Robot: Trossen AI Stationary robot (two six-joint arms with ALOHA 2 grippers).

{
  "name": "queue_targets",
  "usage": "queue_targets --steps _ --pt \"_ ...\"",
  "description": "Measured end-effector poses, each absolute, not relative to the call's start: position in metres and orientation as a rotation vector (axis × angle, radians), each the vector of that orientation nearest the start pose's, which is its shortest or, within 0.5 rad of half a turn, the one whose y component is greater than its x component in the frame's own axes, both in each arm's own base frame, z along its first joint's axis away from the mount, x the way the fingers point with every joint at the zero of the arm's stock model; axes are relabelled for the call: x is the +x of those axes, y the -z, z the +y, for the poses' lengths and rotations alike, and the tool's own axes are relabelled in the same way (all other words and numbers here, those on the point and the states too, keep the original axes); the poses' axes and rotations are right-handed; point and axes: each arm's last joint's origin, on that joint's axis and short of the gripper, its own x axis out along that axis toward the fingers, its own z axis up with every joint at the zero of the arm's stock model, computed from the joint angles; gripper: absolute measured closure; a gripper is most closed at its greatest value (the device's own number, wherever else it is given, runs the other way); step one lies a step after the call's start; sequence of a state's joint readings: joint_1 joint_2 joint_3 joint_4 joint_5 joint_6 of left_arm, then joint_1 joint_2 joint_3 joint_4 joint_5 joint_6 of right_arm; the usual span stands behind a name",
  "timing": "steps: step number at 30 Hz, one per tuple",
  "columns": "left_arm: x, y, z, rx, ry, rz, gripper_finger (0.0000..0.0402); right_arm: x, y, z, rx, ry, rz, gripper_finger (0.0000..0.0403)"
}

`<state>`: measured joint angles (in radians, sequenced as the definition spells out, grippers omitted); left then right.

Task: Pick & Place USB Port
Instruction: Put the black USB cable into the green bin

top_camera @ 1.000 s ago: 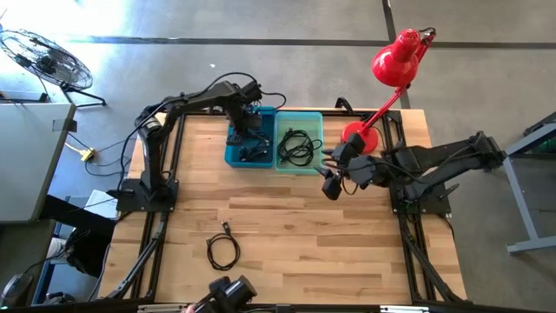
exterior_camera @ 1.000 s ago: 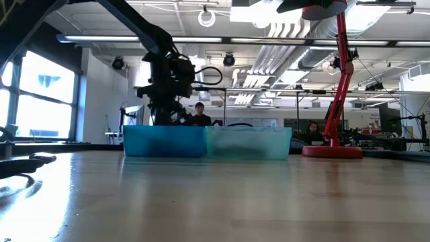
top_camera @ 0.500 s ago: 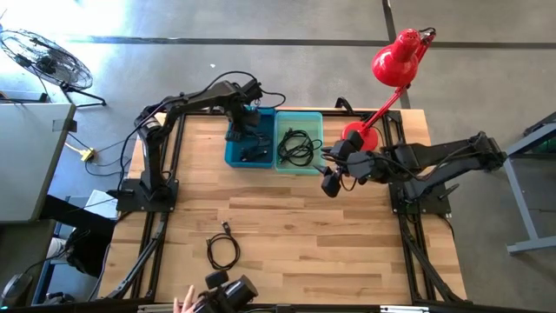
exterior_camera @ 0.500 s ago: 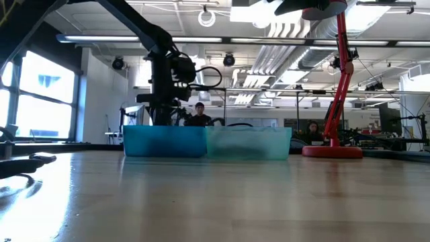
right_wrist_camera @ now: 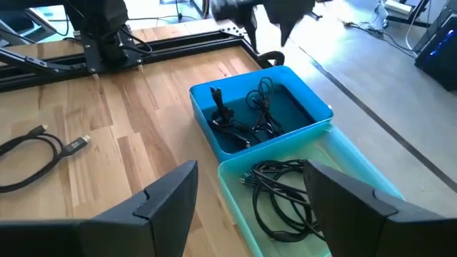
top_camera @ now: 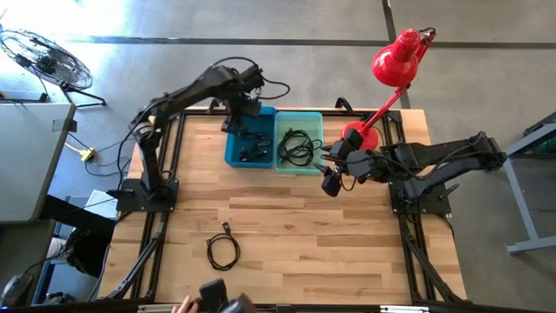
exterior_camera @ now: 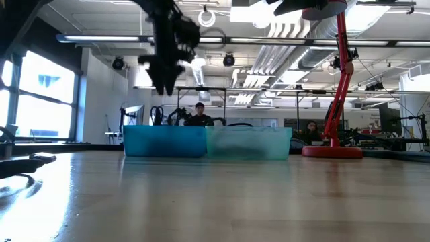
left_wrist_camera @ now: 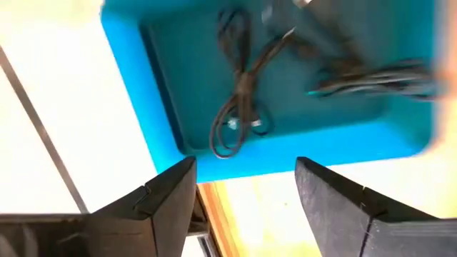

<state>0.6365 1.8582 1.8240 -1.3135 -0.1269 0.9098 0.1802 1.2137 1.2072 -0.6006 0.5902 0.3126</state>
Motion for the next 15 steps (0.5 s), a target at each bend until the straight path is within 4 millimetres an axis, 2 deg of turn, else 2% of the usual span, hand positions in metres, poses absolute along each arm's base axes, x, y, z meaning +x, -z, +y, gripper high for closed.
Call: queue_targets --steps 4,7,11,15 --pt "0.278 -0.369 0.18 0.441 0.06 1.339 0.0167 0.247 -0.357 0.029 0.071 0.478 0.497 0.0155" --pt "0.266 -0.403 0.145 0.488 0.124 1.207 0.0167 0.247 -0.357 0.029 0.071 0.477 0.498 0.0155" --pt "0.244 -0.435 0.098 0.55 0.16 1.068 0.0167 0.247 -0.357 0.029 0.071 0.476 0.498 0.0155" --pt "0.225 -0.453 0.062 0.551 0.125 1.009 0.0167 0.248 -0.357 0.028 0.074 0.476 0.497 0.0155"
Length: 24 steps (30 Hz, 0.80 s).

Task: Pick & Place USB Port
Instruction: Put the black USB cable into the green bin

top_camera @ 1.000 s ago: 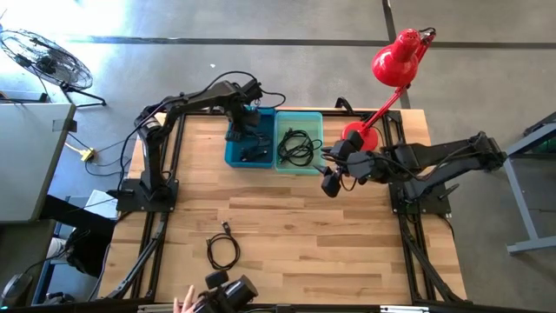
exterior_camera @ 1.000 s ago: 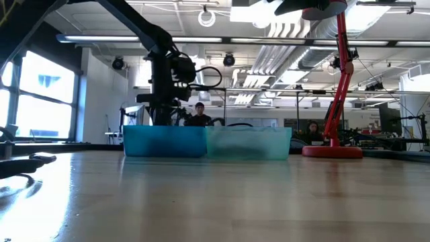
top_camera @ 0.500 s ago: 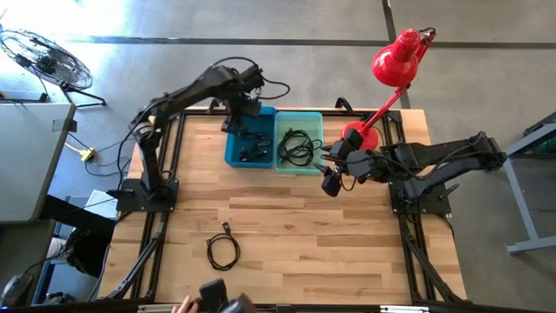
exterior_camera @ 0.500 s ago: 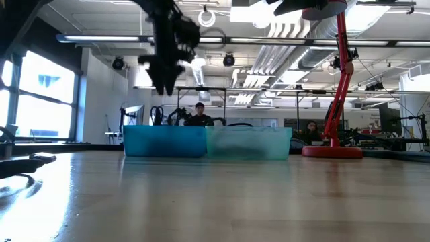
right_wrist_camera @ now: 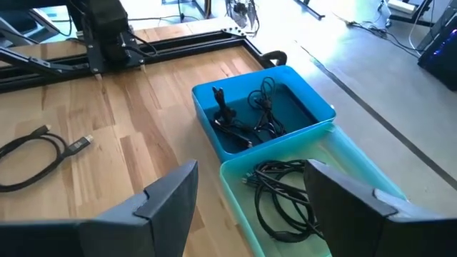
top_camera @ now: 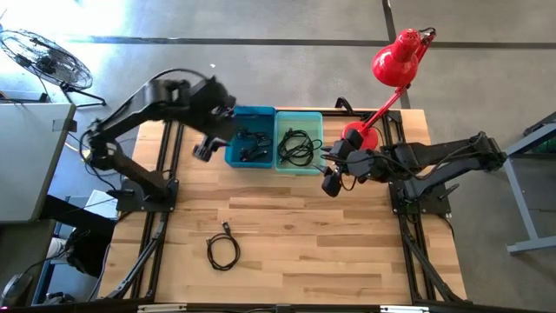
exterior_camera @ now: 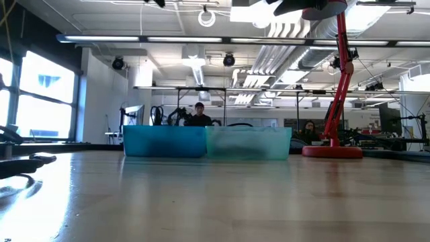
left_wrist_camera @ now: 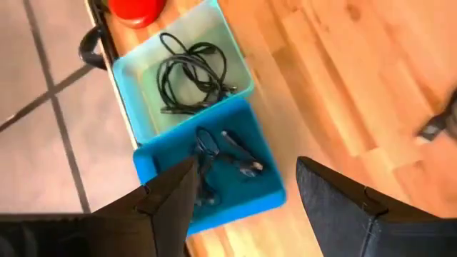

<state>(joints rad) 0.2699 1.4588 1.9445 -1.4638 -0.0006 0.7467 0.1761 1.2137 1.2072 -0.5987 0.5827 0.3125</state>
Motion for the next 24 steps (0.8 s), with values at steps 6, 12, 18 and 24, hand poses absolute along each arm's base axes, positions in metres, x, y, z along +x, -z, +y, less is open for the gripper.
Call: queue_targets --steps 6,12,18,24 --pt "0.208 -0.454 0.021 0.419 0.178 1.048 0.0167 0.25 -0.359 0.03 0.098 0.412 0.487 0.0155" --pt "0.209 -0.431 -0.02 0.306 0.301 1.122 0.0167 0.25 -0.358 0.031 0.105 0.388 0.494 0.0155" --pt "0.218 -0.386 -0.044 0.274 0.382 1.298 0.0167 0.25 -0.358 0.035 0.119 0.347 0.5 0.0155" --pt "0.218 -0.331 -0.062 0.014 0.396 1.534 0.0167 0.25 -0.359 0.035 0.122 0.346 0.492 0.0155"
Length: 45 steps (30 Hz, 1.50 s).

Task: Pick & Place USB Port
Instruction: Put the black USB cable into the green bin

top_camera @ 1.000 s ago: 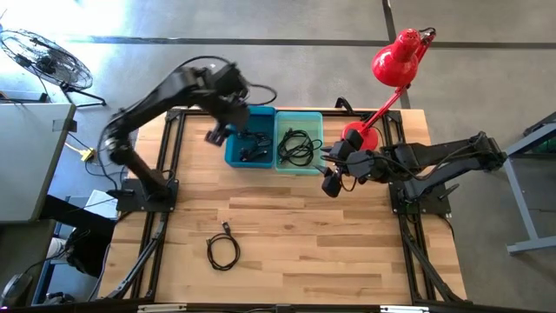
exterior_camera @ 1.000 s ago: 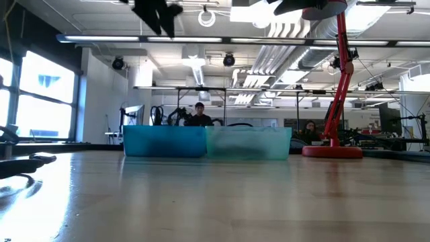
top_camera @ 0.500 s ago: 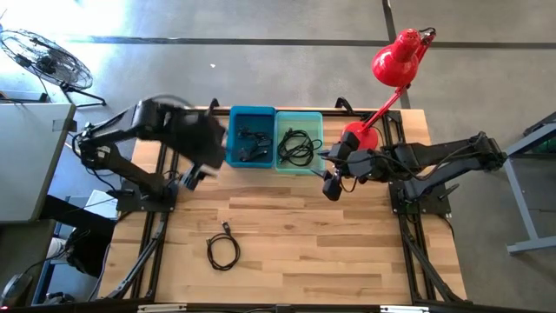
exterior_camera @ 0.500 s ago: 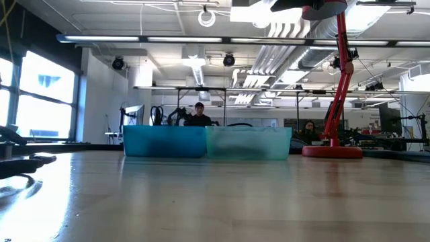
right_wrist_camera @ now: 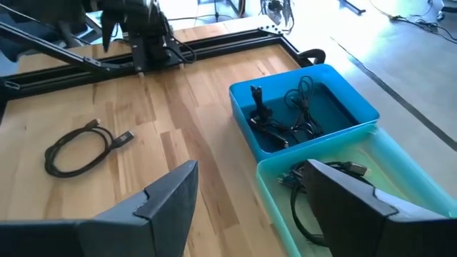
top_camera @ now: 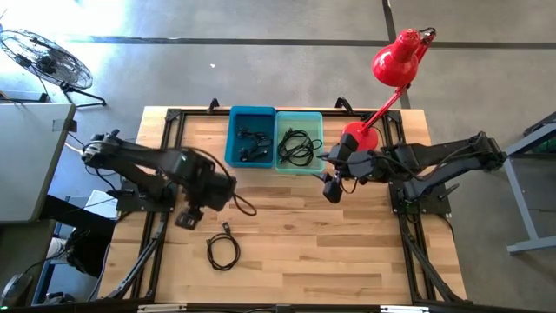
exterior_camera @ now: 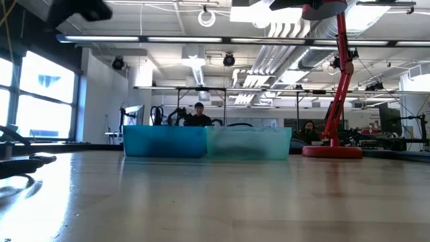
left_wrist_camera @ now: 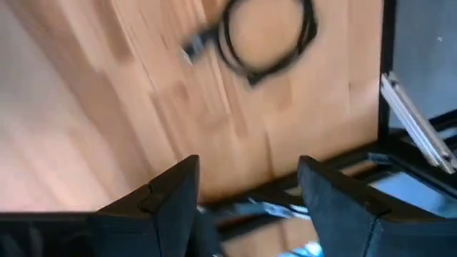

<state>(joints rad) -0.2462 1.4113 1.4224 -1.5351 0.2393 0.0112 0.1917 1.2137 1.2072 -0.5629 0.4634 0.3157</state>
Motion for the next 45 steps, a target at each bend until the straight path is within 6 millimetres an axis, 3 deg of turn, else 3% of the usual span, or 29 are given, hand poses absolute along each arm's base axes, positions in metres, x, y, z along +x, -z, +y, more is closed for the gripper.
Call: queue_targets --steps 7,12,16,20,26,35,45 --pt "0.21 -0.267 -0.076 -0.202 0.216 1.721 0.0167 0.25 -0.359 0.035 0.148 0.373 0.481 0.0155" --pt "0.217 -0.234 -0.093 -0.301 0.145 1.603 0.0167 0.25 -0.36 0.033 0.152 0.42 0.459 0.0155" --pt "0.222 -0.229 -0.118 -0.323 0.1 1.43 0.0167 0.25 -0.36 0.033 0.188 0.446 0.445 0.0155" --pt "0.215 -0.228 -0.133 -0.322 -0.009 1.369 0.0167 0.25 -0.36 0.033 0.231 0.453 0.438 0.0155" --pt "0.204 -0.226 -0.143 -0.332 -0.152 1.359 0.0167 0.249 -0.36 0.038 0.263 0.441 0.433 0.0155" --pt "0.212 -0.206 -0.146 -0.254 -0.287 1.362 0.0167 0.248 -0.359 0.043 0.21 0.419 0.446 0.0155" --pt "0.225 -0.178 -0.157 -0.068 -0.091 1.465 0.0167 0.247 -0.358 0.043 0.201 0.412 0.465 0.0155"
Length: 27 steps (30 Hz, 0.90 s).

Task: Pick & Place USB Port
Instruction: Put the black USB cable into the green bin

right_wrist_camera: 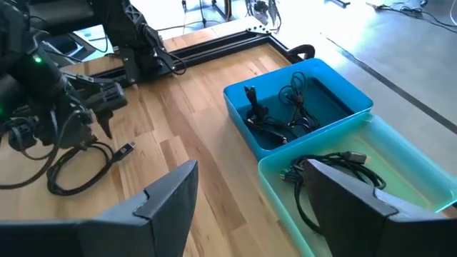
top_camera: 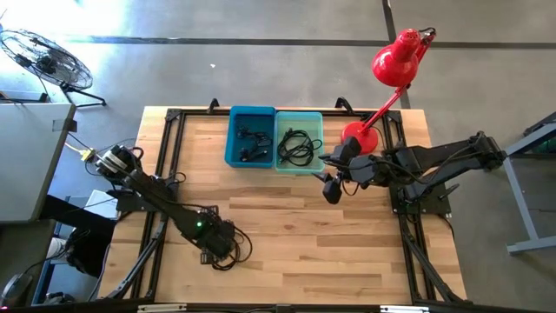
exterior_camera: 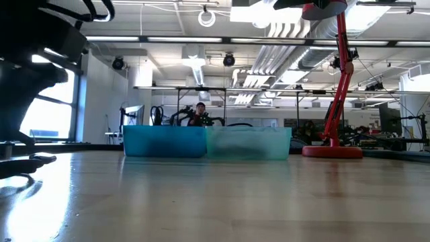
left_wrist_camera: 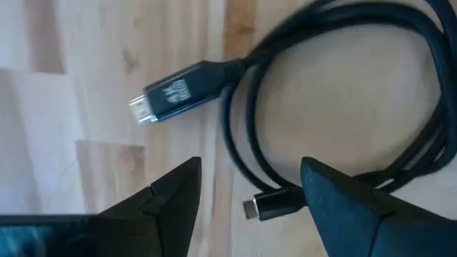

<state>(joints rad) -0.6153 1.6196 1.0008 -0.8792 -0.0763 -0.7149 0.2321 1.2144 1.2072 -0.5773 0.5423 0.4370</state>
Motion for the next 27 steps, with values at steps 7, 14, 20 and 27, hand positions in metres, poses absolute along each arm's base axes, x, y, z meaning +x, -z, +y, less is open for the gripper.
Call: queue_targets --steps 7,14,20,27 --pt "0.239 -0.168 -0.143 -0.09 -0.051 1.523 0.0167 0.247 -0.358 0.044 0.209 0.385 0.478 0.0155" --pt "0.241 -0.151 -0.128 -0.207 0.072 1.561 0.0167 0.247 -0.357 0.045 0.241 0.354 0.488 0.0155" --pt "0.23 -0.132 -0.121 -0.224 0.081 1.558 0.0167 0.247 -0.357 0.048 0.251 0.336 0.495 0.0155" --pt "0.227 -0.127 -0.117 -0.219 0.004 1.55 0.0236 0.246 -0.357 0.051 0.241 0.325 0.496 0.0155"
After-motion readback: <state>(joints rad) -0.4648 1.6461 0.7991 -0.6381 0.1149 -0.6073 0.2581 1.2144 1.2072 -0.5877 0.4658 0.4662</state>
